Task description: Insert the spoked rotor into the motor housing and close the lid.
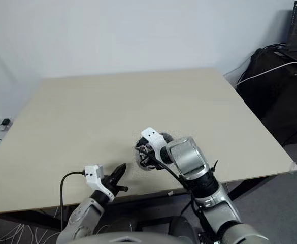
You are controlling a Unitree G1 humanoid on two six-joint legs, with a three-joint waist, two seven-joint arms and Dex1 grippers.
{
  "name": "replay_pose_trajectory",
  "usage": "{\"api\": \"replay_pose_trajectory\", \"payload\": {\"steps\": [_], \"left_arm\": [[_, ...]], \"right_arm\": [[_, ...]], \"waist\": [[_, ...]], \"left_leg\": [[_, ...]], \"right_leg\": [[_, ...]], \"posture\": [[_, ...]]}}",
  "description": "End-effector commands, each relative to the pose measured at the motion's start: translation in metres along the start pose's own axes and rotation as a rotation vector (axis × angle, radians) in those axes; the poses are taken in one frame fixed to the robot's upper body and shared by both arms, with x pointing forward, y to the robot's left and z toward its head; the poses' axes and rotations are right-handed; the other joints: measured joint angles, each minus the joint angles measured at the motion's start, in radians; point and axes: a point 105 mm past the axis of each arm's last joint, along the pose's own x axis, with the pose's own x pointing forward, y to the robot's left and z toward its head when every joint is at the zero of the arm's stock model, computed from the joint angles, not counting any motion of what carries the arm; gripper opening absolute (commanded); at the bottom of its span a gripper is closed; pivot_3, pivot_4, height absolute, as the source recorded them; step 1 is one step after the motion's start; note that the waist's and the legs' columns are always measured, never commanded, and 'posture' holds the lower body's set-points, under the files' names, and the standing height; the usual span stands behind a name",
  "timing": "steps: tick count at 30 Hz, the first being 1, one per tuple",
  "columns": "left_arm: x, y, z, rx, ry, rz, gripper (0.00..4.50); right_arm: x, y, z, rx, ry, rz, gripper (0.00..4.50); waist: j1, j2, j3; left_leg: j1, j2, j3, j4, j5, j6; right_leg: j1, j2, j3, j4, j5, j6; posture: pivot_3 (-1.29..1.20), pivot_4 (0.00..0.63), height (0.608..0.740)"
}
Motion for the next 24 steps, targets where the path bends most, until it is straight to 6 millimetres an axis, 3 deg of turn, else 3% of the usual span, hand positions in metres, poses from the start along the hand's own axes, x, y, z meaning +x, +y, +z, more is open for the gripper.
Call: {"api": "replay_pose_trajectory", "payload": {"steps": [1,11,24], "left_arm": [[0.001,-0.004,0.004,-0.003,-0.015,-0.023,0.0],[-0.001,-0.003,0.004,-0.011,-0.017,-0.014,0.0],[-0.001,-0.002,0.002,-0.012,-0.008,-0.014,0.0]], "right_arm": [[-0.007,-0.003,0.022,0.038,-0.096,-0.036,0.06],[0.004,-0.007,0.03,0.177,-0.153,-0.089,0.06],[0.002,0.017,0.028,0.18,-0.218,0.0,0.06]], "waist": [[-0.003,0.0,0.0],[-0.013,0.0,0.0],[-0.032,0.001,0.0]], "left_leg": [[-0.002,0.0,0.0,0.0,0.0,0.0],[-0.005,0.0,0.001,0.002,0.003,-0.002],[-0.005,0.0,0.0,0.002,0.005,0.0]], "right_leg": [[-0.002,0.0,0.0,0.001,0.0,0.0],[-0.01,0.0,0.001,0.01,-0.001,-0.002],[-0.009,0.0,0.0,0.011,-0.001,-0.003]], "posture": [[0.0,0.0,0.74],[0.0,0.0,0.74],[0.0,0.0,0.74]]}}
